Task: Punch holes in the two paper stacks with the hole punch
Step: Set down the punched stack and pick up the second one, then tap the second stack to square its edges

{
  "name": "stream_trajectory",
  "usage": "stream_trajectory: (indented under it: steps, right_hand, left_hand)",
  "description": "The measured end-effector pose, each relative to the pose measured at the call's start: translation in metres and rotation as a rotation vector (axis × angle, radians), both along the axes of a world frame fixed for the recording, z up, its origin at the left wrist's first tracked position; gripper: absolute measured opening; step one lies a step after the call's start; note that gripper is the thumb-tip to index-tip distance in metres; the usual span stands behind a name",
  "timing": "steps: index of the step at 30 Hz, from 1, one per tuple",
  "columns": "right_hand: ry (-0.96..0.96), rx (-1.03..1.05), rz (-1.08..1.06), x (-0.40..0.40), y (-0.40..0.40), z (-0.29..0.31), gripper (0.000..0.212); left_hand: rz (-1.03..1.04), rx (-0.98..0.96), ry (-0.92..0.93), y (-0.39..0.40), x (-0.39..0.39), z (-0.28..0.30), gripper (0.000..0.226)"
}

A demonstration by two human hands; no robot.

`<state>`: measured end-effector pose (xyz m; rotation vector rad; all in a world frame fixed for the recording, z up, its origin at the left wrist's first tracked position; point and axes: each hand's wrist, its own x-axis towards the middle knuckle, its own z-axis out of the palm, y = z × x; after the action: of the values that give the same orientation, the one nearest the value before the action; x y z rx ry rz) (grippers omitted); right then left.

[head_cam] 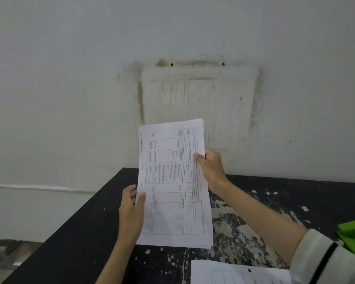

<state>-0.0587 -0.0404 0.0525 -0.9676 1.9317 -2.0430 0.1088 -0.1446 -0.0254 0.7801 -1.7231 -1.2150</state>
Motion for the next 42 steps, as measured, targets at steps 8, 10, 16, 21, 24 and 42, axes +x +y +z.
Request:
stream_trajectory:
  steps: [8,10,16,21,24,42]
  right_hand:
    - [0.042,-0.106,0.008,-0.002,0.066,0.035,0.019]
    - [0.073,-0.110,-0.009,-0.005,0.085,0.039,0.019]
    - [0.140,-0.119,-0.154,-0.016,0.147,0.049,0.011]
    - [0.100,-0.180,-0.282,-0.023,0.191,0.045,0.019]
    - [0.085,-0.205,-0.287,-0.023,0.208,0.037,0.016]
    - [-0.020,-0.132,-0.291,-0.032,0.222,-0.022,0.025]
  left_hand:
    - [-0.163,0.238,0.355,0.041,-0.006,0.042,0.010]
    - [-0.205,0.217,0.353,0.057,-0.018,0.048,0.008]
    - [-0.266,0.097,0.303,0.093,-0.052,0.066,0.014]
    - [-0.327,0.026,0.294,0.120,-0.080,0.070,0.020]
    - [-0.367,0.035,0.275,0.137,-0.093,0.065,0.019]
    - [-0.487,0.067,0.242,0.157,-0.113,0.042,0.009]
